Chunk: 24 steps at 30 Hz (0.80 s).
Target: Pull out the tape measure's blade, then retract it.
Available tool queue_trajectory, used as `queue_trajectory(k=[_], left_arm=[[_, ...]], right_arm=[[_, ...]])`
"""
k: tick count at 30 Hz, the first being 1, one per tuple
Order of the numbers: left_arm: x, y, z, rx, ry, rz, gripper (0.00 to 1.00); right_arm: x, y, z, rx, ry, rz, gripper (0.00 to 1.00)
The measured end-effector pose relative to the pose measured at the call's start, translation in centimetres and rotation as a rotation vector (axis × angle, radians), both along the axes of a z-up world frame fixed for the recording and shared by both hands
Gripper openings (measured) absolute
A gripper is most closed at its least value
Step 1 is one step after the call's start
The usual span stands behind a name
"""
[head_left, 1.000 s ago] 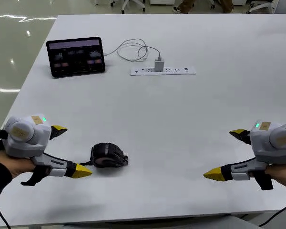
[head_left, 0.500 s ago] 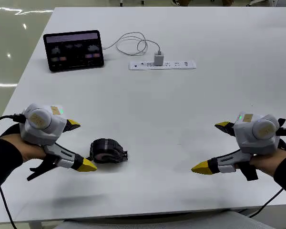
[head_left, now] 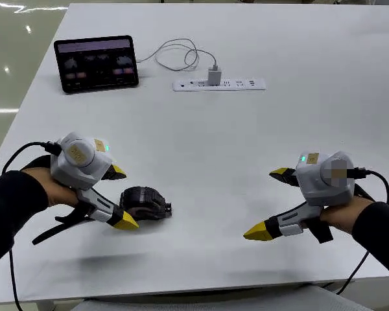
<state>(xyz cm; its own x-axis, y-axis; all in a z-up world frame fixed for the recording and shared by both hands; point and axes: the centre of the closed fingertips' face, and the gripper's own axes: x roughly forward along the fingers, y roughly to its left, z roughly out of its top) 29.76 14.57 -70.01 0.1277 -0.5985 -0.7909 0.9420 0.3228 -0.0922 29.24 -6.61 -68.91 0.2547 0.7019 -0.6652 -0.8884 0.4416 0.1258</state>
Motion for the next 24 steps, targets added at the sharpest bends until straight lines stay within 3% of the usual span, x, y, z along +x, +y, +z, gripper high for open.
queue_trajectory(k=[3,14,17,24], left_arm=[[-0.1,-0.5,-0.2,0.003,0.015,-0.023,0.64],[0.2,-1.3,-0.7,0.018,0.005,-0.089,0.51],[0.0,-1.4,-1.0,0.039,0.009,-0.123,0.45],[0.2,-1.5,-1.6,0.085,-0.027,-0.16,0.35]], right_arm=[[0.3,0.7,-0.2,-0.002,0.002,0.016,0.99],[0.5,5.2,-0.9,-0.018,-0.02,0.133,0.95],[0.4,6.5,-1.1,-0.03,-0.021,0.182,0.92],[0.7,8.9,-1.5,-0.043,-0.031,0.244,0.86]])
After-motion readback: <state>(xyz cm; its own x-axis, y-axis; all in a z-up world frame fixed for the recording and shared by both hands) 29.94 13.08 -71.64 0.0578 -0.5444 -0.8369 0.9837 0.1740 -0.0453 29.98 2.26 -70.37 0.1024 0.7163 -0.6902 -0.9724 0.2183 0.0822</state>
